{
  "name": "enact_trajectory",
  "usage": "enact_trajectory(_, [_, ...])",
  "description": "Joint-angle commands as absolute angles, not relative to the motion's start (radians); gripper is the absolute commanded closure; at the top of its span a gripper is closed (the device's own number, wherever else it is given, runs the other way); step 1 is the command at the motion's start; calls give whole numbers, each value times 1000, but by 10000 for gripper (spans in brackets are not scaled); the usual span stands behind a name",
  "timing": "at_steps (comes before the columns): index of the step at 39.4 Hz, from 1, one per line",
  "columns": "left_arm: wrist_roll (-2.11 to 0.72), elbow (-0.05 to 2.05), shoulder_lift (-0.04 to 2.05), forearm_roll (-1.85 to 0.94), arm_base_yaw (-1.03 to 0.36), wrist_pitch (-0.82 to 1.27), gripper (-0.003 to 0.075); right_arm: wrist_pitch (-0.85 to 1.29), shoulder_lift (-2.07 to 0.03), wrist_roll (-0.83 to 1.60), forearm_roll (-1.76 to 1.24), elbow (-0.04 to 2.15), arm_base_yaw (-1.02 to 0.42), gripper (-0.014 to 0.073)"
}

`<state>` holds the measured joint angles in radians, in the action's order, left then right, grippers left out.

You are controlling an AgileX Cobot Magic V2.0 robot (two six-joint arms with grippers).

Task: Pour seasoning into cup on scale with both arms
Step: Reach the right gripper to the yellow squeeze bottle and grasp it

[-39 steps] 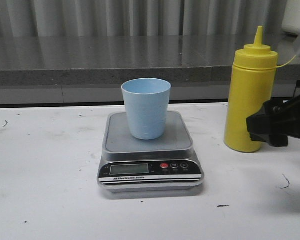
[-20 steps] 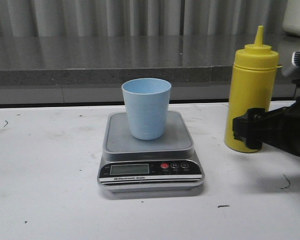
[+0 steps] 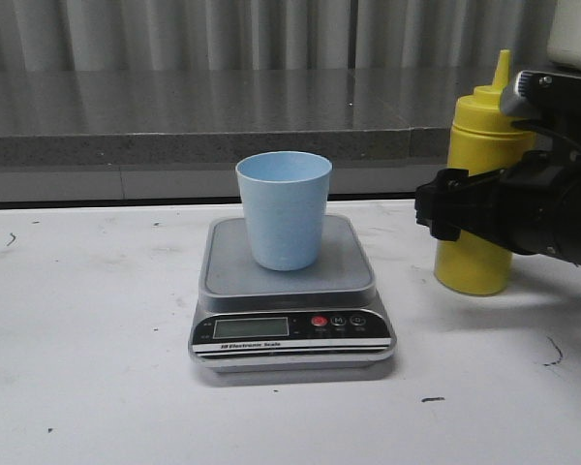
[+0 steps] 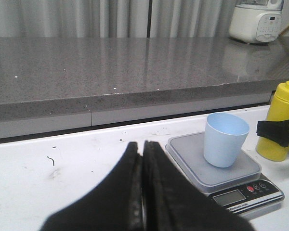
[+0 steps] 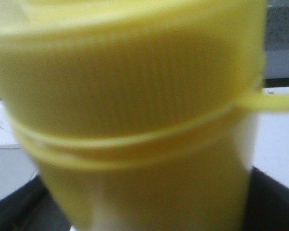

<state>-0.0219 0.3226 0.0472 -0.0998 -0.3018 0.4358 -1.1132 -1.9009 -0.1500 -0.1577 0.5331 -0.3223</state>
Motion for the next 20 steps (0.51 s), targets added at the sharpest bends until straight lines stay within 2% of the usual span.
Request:
enact_trajectory(1, [-10,348,59,-113,-299,350,740,-1188,-1889,-152,-143,569,-323,-38])
enact_trajectory(10, [-10,348,59,-113,-299,350,740,-1203,-1907,-152,-143,571,-323,-36])
enact_trajectory(13, [-10,348,59,-113,-299,350,740,-1204,-1907,-152,-143,571,-323,-2])
enact_trajectory(16, [-10,348,59,-113,-299,350,740,-1206,-1907,-152,-143,571,-323,93])
enact_trajectory(20, [-10,348,59,-113,-299,350,740,-1237,-1907,-151,-142,571,-323,282])
